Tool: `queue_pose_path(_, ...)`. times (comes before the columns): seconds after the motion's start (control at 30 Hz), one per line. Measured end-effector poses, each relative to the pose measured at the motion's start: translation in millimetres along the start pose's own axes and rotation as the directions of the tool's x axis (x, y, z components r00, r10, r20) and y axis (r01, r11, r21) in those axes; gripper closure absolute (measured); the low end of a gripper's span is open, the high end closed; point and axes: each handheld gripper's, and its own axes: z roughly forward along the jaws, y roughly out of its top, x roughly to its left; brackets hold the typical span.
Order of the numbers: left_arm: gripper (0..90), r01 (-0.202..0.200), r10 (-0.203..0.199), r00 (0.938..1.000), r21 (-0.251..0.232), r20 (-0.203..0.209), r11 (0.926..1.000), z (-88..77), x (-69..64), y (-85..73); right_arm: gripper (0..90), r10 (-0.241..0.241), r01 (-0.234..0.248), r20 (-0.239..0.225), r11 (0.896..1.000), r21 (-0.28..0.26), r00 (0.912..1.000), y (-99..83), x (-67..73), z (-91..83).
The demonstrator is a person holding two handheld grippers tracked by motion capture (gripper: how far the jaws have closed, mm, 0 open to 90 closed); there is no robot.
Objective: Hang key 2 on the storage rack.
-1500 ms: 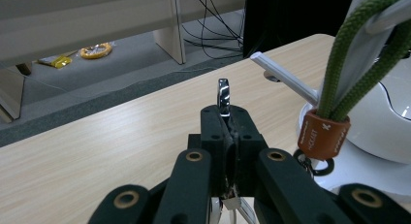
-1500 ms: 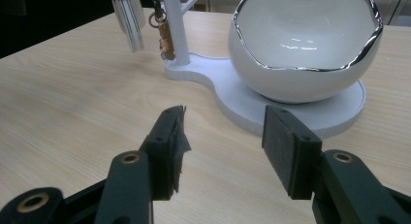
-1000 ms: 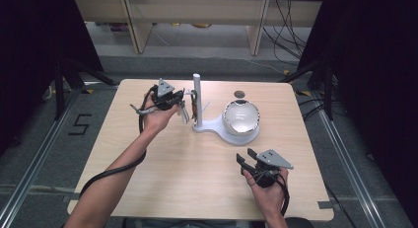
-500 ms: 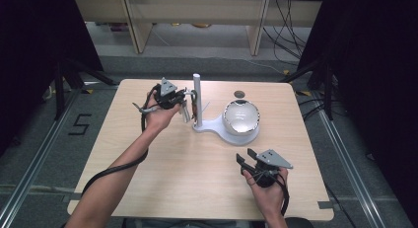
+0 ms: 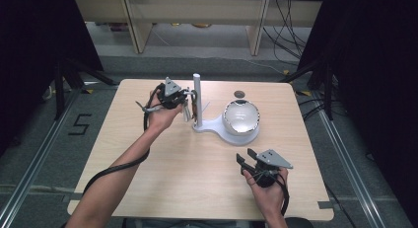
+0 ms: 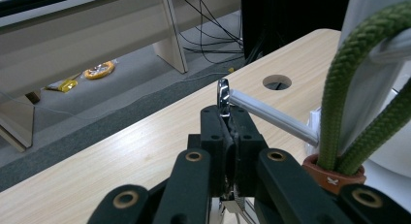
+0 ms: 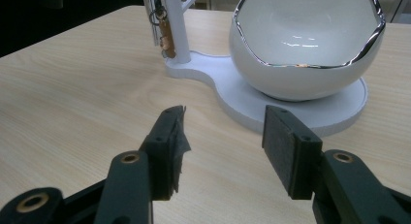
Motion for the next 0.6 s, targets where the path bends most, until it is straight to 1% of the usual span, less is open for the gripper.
queue_pose_path(0.07, 86.2, -0.010, 0.010, 1.0000, 0.005, 0.000, 0.9999, 0.4, -0.4, -0.3, 50.7, 0.002, -0.002, 0.001, 1.000, 0.003, 1.0000, 0.1, 0.0, -0.3)
queue_pose_path(0.1, 86.1, -0.016, 0.016, 0.9999, 0.006, -0.001, 0.9999, 0.6, -0.6, -0.3, 50.7, -0.006, 0.006, 0.002, 1.000, 0.000, 1.0000, 0.2, -0.7, -0.1)
queue_pose_path(0.13, 86.1, -0.030, 0.030, 0.9996, 0.005, -0.003, 0.9995, 0.8, -0.5, -0.1, 50.7, -0.024, 0.024, -0.002, 1.000, -0.005, 0.9997, 0.3, -2.7, 0.6)
queue_pose_path(0.17, 86.1, -0.039, 0.039, 0.9992, 0.009, -0.003, 0.9992, 0.8, -0.7, 0.3, 50.7, -0.025, 0.025, -0.002, 1.000, -0.003, 0.9997, 0.3, -2.9, 0.6)
queue_pose_path(0.2, 86.1, -0.044, 0.044, 0.9990, 0.009, -0.002, 0.9990, 0.9, -1.2, 0.5, 50.7, -0.037, 0.037, 0.002, 0.999, -0.010, 0.9993, -0.1, -3.6, 1.4)
queue_pose_path(0.23, 86.1, -0.053, 0.053, 0.9986, 0.009, -0.005, 0.9986, 1.1, -1.6, 0.7, 50.7, -0.034, 0.034, -0.002, 0.999, -0.011, 0.9994, -0.2, -3.7, 1.8)
queue_pose_path(0.27, 86.1, -0.064, 0.064, 0.9980, 0.015, -0.005, 0.9979, 1.0, -2.0, 1.0, 50.7, -0.022, 0.022, -0.001, 1.000, -0.013, 0.9998, -0.7, -2.7, 1.9)
queue_pose_path(0.3, 86.1, -0.066, 0.066, 0.9978, 0.015, -0.005, 0.9977, 1.1, -2.2, 1.0, 50.7, -0.021, 0.021, 0.000, 1.000, -0.013, 0.9998, -0.7, -2.9, 1.8)
queue_pose_path(0.33, 86.1, -0.069, 0.069, 0.9976, 0.014, -0.005, 0.9975, 1.3, -2.3, 1.0, 50.7, -0.032, 0.032, -0.006, 0.999, -0.015, 0.9995, -0.5, -4.2, 2.2)
queue_pose_path(0.4, 86.1, -0.075, 0.075, 0.9972, 0.016, -0.003, 0.9971, 1.4, -2.2, 0.8, 50.7, -0.036, 0.036, 0.003, 0.999, -0.013, 0.9994, -0.4, -4.4, 1.6)
queue_pose_path(0.47, 86.1, -0.085, 0.085, 0.9964, 0.018, -0.003, 0.9962, 1.5, -2.3, 1.1, 50.7, -0.035, 0.035, -0.001, 0.999, -0.015, 0.9994, -0.5, -4.4, 1.8)
queue_pose_path(0.53, 86.1, -0.098, 0.098, 0.9952, 0.022, -0.001, 0.9949, 1.2, -2.2, 1.7, 50.7, -0.011, 0.011, 0.002, 1.000, -0.010, 0.9999, -1.2, -2.3, 1.5)
queue_pose_path(0.57, 86.1, -0.113, 0.113, 0.9935, 0.023, -0.001, 0.9933, 1.2, -1.8, 2.1, 50.7, -0.033, 0.033, -0.004, 0.999, -0.011, 0.9995, -0.9, -4.4, 2.0)
queue_pose_path(0.6, 86.1, -0.116, 0.116, 0.9933, 0.024, 0.000, 0.9930, 1.3, -1.7, 2.1, 50.7, -0.027, 0.027, -0.002, 1.000, -0.004, 0.9996, -0.7, -4.1, 1.7)
